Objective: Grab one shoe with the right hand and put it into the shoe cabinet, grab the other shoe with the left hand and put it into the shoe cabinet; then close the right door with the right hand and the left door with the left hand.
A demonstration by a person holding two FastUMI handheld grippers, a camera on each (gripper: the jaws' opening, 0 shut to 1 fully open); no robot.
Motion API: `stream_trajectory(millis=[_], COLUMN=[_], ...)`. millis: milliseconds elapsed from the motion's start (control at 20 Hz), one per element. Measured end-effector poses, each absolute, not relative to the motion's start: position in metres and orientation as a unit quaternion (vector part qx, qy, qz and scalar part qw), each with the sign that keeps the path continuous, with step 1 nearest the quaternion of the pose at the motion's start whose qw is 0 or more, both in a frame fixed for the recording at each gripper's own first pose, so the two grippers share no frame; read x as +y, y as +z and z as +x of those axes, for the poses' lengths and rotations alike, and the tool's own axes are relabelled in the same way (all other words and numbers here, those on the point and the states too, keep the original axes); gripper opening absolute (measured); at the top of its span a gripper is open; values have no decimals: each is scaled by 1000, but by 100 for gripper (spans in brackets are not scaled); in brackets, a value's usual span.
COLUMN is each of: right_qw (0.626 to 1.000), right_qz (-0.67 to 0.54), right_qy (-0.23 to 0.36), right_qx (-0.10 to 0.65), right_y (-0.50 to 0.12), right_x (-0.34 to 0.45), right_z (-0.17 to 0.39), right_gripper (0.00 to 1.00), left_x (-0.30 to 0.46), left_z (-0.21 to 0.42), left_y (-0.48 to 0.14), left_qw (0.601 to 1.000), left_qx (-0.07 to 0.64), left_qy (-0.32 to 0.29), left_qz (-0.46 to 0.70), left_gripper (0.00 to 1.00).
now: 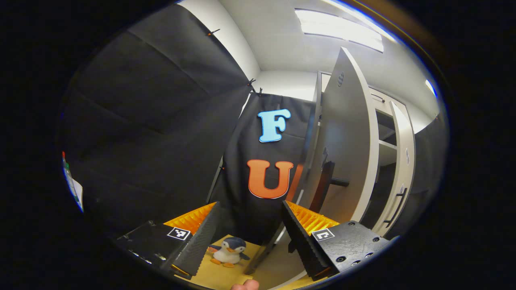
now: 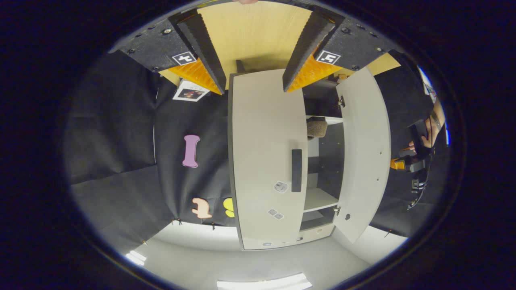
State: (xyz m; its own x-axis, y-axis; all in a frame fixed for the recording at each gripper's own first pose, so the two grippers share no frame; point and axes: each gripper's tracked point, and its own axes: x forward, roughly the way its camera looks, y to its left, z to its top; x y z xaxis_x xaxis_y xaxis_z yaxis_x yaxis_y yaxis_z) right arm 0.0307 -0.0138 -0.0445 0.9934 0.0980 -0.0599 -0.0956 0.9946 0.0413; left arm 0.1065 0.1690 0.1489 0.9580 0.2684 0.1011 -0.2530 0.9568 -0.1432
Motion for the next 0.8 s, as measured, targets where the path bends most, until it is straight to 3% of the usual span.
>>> stream_trajectory(millis=[500,800], right_qw=[1000,999], right_qz=[18,26], right_qy=[8,-2], right_qx=[17,25], right_y=[-32,-40], right_x=[-52,-55], right_z=[19,10], right_gripper=[93,93], left_x=[77,77], left_z=[133,127], left_y=[135,151], left_qw=[991,991], left_qx=[-48,-69], left_qy=[23,25], left_qz=[-121,-113], left_gripper=[94,95])
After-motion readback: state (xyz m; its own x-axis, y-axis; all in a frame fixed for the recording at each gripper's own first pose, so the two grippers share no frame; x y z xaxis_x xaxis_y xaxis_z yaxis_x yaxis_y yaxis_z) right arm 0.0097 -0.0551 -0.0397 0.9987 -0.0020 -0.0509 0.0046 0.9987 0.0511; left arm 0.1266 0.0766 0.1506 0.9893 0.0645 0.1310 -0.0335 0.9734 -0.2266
